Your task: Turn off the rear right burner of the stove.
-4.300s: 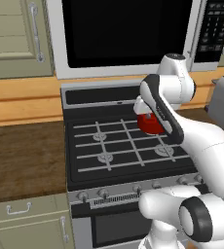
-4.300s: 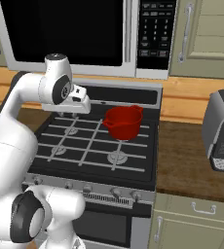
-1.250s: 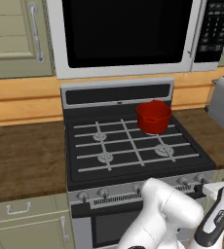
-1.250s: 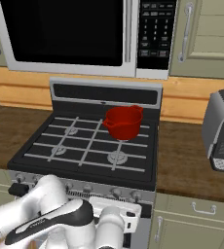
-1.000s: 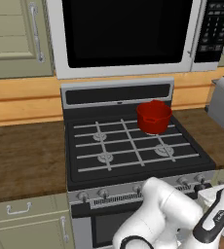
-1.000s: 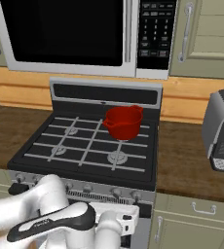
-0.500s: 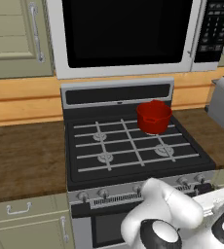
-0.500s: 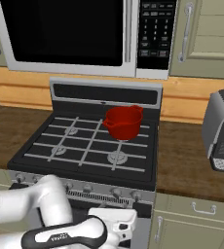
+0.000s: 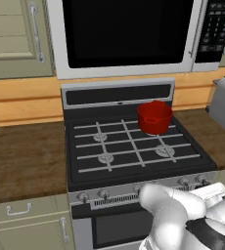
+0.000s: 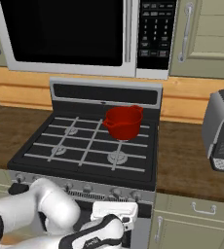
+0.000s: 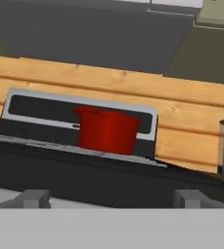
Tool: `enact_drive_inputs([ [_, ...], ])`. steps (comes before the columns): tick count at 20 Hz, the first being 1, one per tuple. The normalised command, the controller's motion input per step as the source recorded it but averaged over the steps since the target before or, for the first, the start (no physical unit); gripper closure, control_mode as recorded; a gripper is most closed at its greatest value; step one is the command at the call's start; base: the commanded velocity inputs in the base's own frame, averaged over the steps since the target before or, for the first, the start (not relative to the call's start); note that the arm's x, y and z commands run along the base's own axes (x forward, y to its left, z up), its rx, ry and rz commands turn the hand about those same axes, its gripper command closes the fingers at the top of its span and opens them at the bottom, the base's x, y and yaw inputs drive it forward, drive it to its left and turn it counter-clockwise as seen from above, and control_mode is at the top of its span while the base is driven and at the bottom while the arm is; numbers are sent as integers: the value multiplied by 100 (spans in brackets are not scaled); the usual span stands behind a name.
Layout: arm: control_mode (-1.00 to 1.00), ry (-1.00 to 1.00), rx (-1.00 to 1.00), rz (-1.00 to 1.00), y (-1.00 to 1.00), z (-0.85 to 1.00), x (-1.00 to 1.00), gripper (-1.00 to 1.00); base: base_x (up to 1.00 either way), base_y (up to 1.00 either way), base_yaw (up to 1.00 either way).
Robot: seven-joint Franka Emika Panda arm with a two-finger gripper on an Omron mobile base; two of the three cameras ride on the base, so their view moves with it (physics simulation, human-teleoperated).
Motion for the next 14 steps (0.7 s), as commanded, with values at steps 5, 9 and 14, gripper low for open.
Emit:
enact_drive_inputs([
  [5,-100,-15,-13,2,0,-53,11,-100,0,0,0],
  [9,-100,-12,-19,0,-1,-61,1,-100,0,0,0],
  [14,-100,-1,-2,0,-5,-7,32,-100,0,0,0],
])
